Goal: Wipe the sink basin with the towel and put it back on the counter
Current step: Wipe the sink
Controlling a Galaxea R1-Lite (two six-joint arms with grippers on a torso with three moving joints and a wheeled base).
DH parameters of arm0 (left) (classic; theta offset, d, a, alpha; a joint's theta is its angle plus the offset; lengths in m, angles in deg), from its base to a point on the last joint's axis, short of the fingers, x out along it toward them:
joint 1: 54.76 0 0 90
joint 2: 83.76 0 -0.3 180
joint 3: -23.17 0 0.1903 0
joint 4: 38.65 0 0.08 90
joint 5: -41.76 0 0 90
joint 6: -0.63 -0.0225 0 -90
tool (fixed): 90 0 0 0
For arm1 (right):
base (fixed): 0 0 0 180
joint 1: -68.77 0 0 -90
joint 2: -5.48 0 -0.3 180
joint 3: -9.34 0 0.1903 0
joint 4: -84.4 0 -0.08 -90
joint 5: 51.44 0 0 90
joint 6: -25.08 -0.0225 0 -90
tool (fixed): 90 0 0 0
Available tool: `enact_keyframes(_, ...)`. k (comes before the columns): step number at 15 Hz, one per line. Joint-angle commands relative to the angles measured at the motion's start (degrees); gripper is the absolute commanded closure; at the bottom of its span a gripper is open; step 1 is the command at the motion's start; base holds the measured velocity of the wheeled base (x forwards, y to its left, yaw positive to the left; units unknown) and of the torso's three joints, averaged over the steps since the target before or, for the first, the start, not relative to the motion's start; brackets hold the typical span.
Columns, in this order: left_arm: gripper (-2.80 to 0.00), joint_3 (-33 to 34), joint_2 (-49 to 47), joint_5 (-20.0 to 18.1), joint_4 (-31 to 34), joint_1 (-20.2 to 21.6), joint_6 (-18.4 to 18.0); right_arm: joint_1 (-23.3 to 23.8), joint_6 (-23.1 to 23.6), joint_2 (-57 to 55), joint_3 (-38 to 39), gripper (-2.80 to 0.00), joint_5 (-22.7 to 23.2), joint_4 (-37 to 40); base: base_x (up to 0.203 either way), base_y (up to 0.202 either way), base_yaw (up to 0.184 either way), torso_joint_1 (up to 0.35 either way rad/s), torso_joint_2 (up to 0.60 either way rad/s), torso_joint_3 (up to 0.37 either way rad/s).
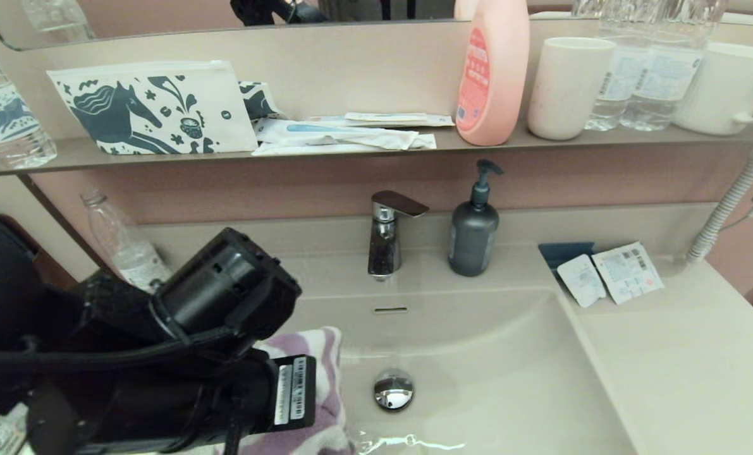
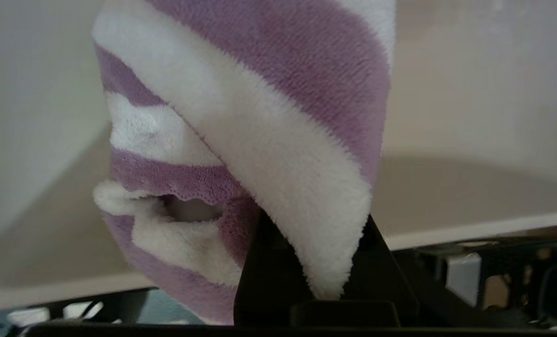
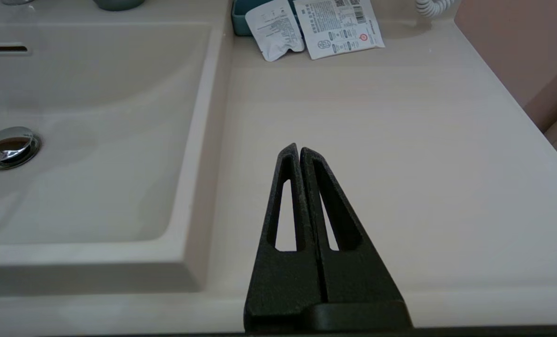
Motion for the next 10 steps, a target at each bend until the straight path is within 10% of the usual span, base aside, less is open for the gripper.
enact_keyframes(1,0.0,-3.2,-8.3,1.5,-0.5,-1.4,2.3,0.0,0.0,0.0,0.0,0.0,0.0,0.0,0.0,0.0,0.0,0.0,0.0,0.0)
enact_keyframes(10,0.0,-22.8,-29.1,4.5,-2.4,-13.2,12.6,0.0,0.0,0.0,0.0,0.0,0.0,0.0,0.0,0.0,0.0,0.0,0.0,0.0)
